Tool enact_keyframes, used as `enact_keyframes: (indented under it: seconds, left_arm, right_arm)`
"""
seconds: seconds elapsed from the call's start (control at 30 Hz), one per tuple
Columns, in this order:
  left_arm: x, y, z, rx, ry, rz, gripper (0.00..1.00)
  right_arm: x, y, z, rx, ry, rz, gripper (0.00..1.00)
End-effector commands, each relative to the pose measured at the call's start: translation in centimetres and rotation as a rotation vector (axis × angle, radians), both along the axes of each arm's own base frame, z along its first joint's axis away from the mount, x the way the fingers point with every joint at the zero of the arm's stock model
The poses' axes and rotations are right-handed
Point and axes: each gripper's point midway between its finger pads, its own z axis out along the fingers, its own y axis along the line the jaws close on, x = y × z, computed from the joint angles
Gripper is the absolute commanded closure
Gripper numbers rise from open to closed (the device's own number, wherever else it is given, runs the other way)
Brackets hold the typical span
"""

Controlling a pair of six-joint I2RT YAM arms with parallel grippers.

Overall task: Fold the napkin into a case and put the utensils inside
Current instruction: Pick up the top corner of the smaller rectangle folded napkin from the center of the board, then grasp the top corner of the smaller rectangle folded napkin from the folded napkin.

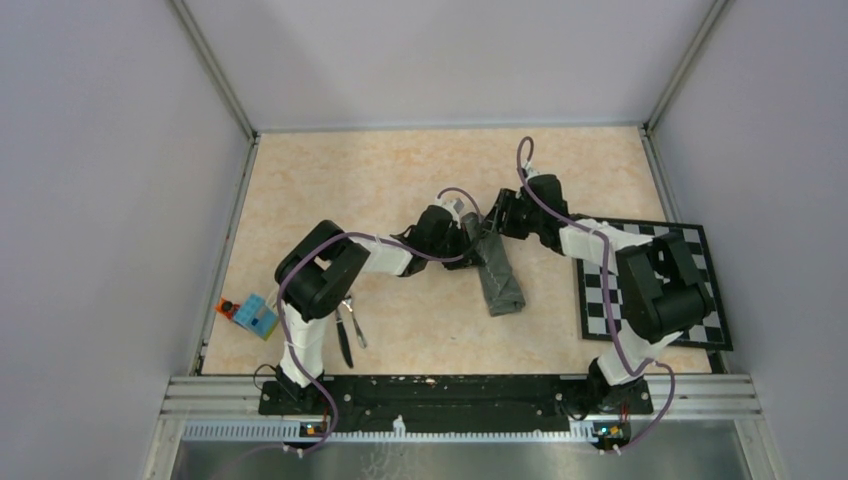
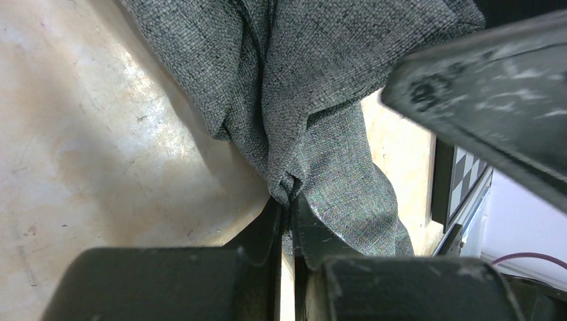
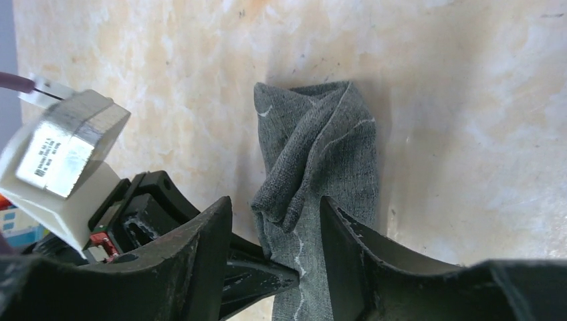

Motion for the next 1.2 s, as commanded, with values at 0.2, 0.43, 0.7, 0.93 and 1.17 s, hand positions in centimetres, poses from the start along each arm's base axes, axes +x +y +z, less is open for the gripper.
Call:
enact_keyframes:
  seconds: [0.2, 0.43, 0.7, 0.93, 1.17]
  left_arm:
    - [-1.0, 2.5, -2.7, 0.116, 0.044, 0.018, 0.95]
    - [-1.2, 2.4, -2.6, 0.114, 0.04, 0.012, 0.94]
    - [0.3, 5.2, 3.1, 0.1, -0.159, 0.046, 0.18]
    - [6.3, 5.4, 6.7, 0.272, -0.417, 0.044, 0.42]
    - [7.9, 2.3, 5.9, 0.31, -0.523, -0.061, 0.58]
  right_arm:
    - [1.8, 0.3, 1.1, -0.069, -0.063, -0.038, 0.67]
    - [2.0, 0.6, 1.3, -0.062, -0.063, -0.037, 0.91]
    - [1.1, 0.3, 2.4, 0.01, -0.054, -0.008, 1.0]
    - [1.0, 0.2, 2.8, 0.062, -0.043, -0.031, 1.0]
    - [1.1, 0.3, 2.9, 0.083, -0.03, -0.042, 1.0]
